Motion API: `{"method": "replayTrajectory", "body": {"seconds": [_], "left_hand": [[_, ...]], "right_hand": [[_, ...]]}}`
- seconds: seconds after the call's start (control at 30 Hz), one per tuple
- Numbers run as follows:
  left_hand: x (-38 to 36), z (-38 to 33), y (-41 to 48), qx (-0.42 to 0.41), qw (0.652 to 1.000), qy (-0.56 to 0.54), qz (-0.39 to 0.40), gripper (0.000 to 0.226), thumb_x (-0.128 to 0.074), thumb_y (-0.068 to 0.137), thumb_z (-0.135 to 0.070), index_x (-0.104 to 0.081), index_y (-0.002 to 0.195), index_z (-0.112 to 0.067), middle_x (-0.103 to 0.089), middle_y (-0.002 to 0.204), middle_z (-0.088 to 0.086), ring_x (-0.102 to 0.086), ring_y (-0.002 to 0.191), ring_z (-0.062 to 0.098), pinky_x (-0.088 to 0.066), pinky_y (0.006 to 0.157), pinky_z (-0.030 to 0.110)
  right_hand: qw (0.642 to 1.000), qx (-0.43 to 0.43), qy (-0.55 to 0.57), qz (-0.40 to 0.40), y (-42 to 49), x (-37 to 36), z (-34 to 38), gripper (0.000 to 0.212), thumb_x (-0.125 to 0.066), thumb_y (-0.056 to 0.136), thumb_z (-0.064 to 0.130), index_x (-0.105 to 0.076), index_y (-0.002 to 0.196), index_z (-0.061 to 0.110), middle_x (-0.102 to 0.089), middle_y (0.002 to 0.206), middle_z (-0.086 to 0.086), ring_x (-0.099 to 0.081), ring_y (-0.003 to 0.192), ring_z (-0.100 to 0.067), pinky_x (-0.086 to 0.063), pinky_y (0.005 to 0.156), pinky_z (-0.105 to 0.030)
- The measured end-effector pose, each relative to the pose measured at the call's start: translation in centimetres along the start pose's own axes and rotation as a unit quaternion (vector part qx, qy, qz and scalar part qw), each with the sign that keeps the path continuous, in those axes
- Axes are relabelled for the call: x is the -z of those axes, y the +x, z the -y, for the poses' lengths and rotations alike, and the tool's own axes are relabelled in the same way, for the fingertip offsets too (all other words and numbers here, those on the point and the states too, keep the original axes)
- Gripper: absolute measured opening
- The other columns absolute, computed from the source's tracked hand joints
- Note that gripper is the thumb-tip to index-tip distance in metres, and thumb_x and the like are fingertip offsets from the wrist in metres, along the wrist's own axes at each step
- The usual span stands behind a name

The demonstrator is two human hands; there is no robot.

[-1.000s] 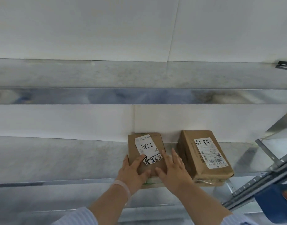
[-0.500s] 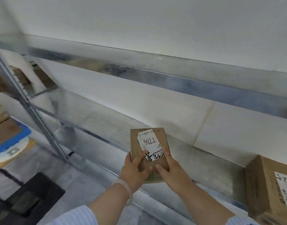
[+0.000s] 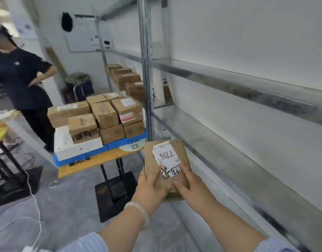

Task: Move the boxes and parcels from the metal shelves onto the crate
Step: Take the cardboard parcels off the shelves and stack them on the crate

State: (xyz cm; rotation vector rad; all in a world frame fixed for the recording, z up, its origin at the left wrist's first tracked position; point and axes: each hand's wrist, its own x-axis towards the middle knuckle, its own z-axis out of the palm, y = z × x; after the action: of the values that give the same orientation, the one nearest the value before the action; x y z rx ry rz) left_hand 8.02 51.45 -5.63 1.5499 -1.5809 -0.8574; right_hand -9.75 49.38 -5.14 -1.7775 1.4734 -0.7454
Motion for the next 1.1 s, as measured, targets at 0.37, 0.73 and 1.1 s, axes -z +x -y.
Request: {"method": "replayTrajectory", "body": {"seconds": [0.37, 0.73, 1.1], "left_hand": [[22.9, 10.5, 3.0, 0.054, 0.986, -0.022, -0.157, 0.071, -0.075, 0.078, -0.039, -0.035, 0.135, -0.052, -0.033, 0.141, -0.007, -0.038, 0.128, 0.011, -0.039, 0.098, 0.013], [33.2, 17.6, 7.3, 0.076, 0.969, -0.065, -0.225, 0.060, -0.073, 0.084, -0.023, -0.046, 0.137, -0.038, -0.043, 0.134, -0.009, -0.046, 0.123, 0.007, -0.038, 0.096, 0.010], [40.8, 22.3, 18.1, 0.164, 0.949, -0.047, -0.264, 0.061, -0.069, 0.087, -0.028, -0.041, 0.139, -0.042, -0.047, 0.140, 0.001, -0.034, 0.137, 0.022, -0.030, 0.113, 0.044]], "right_hand": [[0.990, 0.109, -0.013, 0.084, 11.5, -18.6, 15.8, 0.072, -0.050, 0.090, 0.057, -0.004, 0.146, 0.056, -0.027, 0.153, 0.009, -0.032, 0.134, -0.010, -0.033, 0.107, -0.034], [0.973, 0.143, -0.025, 0.181, 20.6, -27.6, 22.2, 0.073, -0.049, 0.091, 0.057, 0.003, 0.142, 0.062, -0.022, 0.154, 0.014, -0.028, 0.133, -0.006, -0.031, 0.107, -0.032], [0.941, 0.193, -0.017, 0.278, 35.8, -31.4, 26.4, 0.070, -0.052, 0.091, 0.055, -0.002, 0.139, 0.066, -0.026, 0.149, 0.018, -0.030, 0.122, 0.002, -0.029, 0.098, -0.022]]}}
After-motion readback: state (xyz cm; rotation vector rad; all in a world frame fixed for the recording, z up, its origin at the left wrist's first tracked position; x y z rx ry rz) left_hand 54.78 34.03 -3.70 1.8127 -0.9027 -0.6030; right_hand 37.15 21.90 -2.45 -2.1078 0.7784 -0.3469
